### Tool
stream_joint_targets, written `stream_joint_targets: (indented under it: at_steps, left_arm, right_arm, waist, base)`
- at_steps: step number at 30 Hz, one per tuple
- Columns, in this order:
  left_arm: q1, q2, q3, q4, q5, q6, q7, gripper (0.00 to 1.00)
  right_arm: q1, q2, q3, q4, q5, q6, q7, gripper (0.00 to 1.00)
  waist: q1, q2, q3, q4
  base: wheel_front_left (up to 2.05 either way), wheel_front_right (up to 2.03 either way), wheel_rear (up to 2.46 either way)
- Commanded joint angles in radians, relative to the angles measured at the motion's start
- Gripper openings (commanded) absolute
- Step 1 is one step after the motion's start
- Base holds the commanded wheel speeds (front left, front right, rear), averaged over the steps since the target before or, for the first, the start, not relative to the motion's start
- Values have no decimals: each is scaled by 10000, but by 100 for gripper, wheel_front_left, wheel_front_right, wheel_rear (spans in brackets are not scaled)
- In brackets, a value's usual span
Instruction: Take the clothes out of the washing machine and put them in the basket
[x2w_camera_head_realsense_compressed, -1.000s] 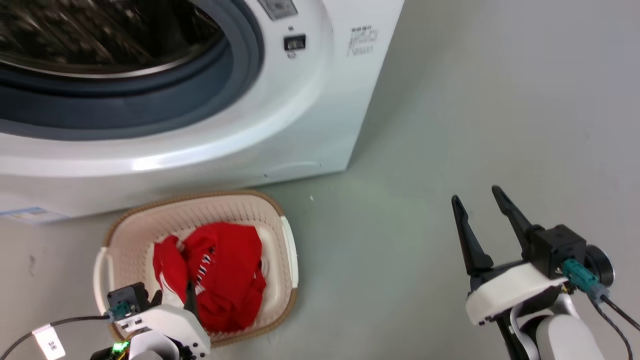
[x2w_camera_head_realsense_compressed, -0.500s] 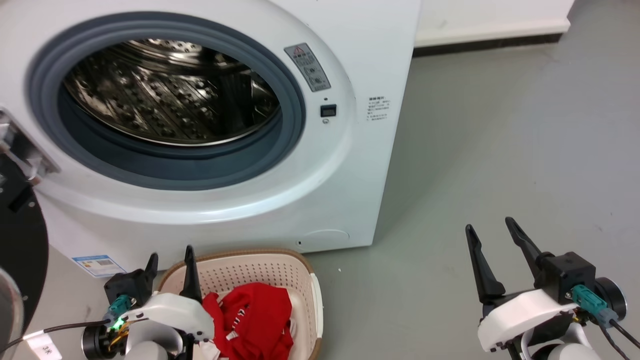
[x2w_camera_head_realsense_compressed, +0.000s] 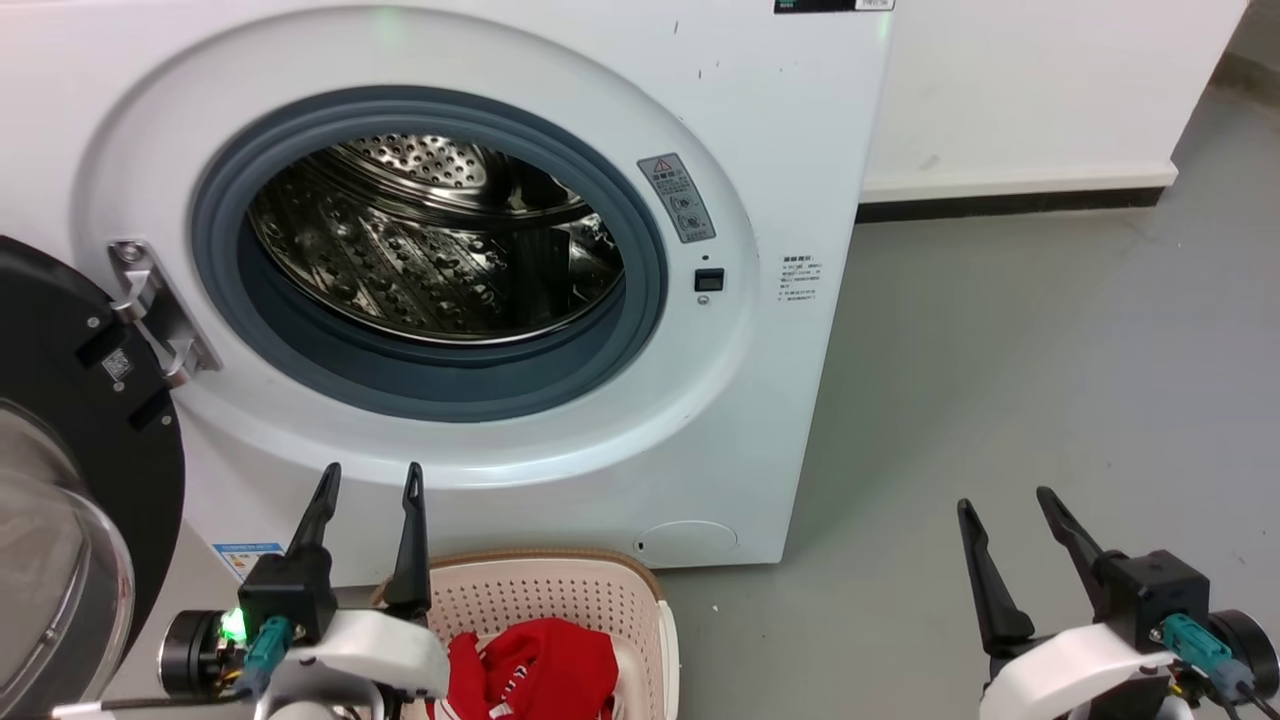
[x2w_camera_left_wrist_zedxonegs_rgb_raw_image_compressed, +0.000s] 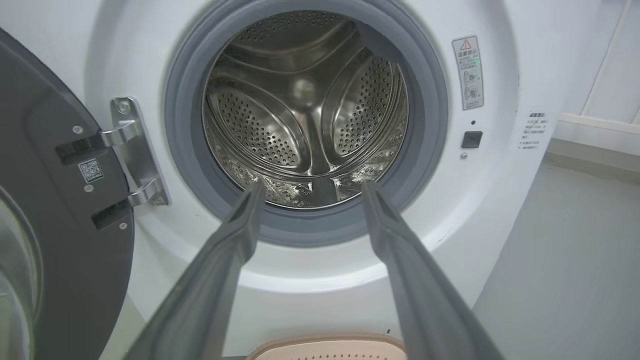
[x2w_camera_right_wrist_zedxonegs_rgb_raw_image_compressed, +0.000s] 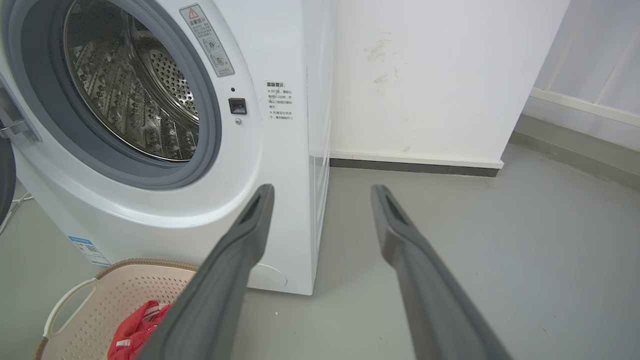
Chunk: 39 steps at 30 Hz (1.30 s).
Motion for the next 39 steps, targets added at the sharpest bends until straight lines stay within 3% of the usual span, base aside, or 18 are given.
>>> stream_joint_targets:
  at_steps: [1, 15, 38, 39]
  left_arm:
    - [212, 70, -43, -178, 80, 13, -26, 100]
    - [1587, 139, -180, -1262, 36, 215, 444, 100]
    - [1488, 392, -217, -1452, -175, 347, 586, 100]
    - [1484, 346, -199, -1418, -191, 339, 580, 0]
  right_arm:
    - [158, 19, -36, -59, -31, -9, 5, 100]
    - [636, 19, -195, -286, -53, -9, 79, 100]
    - [463, 19, -78, -206, 54, -9, 24, 100]
    - [493, 2, -79, -208, -14, -2, 51, 0]
  waist:
    - [1, 0, -93, 69]
    - [1, 0, -466, 320]
    - [1, 0, -408, 288]
    - [2, 0, -407, 287]
  base:
    - [0, 0, 0]
    - [0, 0, 0]
    - [0, 0, 0]
    - [0, 0, 0]
